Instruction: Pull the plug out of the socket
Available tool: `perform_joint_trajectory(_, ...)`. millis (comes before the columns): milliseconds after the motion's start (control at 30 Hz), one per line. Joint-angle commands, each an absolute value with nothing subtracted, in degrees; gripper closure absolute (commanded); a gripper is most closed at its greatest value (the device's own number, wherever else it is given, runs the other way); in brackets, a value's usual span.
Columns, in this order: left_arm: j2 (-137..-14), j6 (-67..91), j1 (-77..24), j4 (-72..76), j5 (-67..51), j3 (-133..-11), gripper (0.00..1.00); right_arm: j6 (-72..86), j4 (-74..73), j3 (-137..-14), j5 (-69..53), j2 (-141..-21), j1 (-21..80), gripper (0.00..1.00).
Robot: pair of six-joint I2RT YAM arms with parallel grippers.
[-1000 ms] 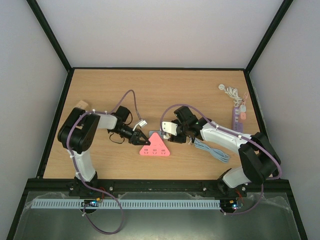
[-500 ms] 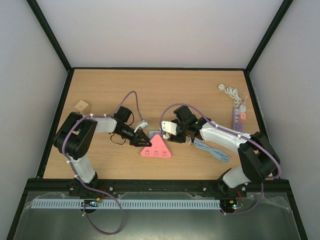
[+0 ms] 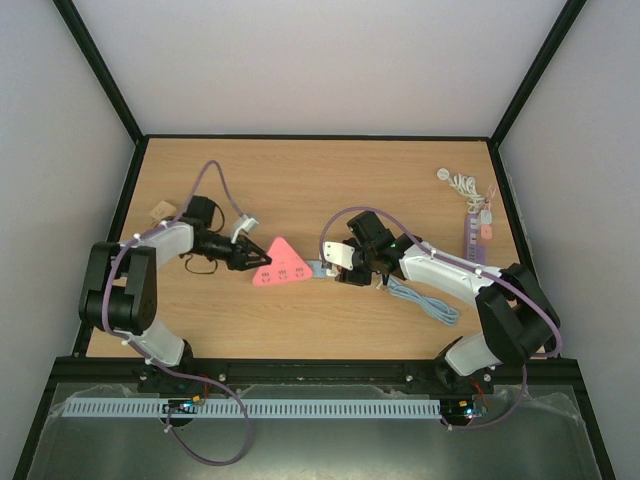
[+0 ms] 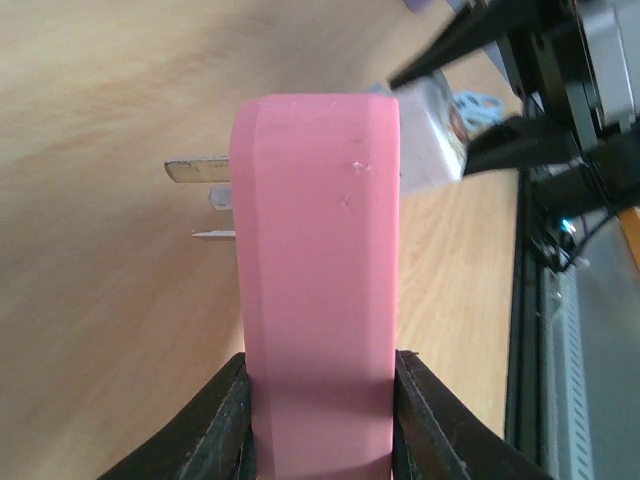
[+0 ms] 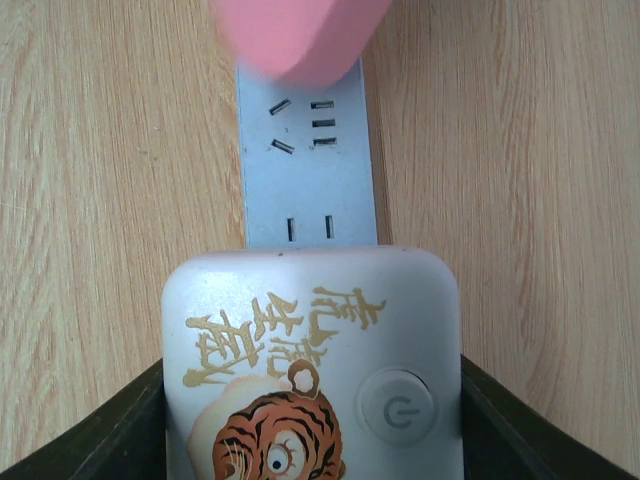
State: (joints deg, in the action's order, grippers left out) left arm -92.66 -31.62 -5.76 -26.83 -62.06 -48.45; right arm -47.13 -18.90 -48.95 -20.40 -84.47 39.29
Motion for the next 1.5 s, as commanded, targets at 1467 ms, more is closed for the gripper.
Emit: perform_joint_trajectory(1467, -118.70, 5.60, 15.20, -4.08, -45.17, -75.89, 0.75, -43.34, -21.16, -48.19, -20.04, -87.12, 39.75, 0.84)
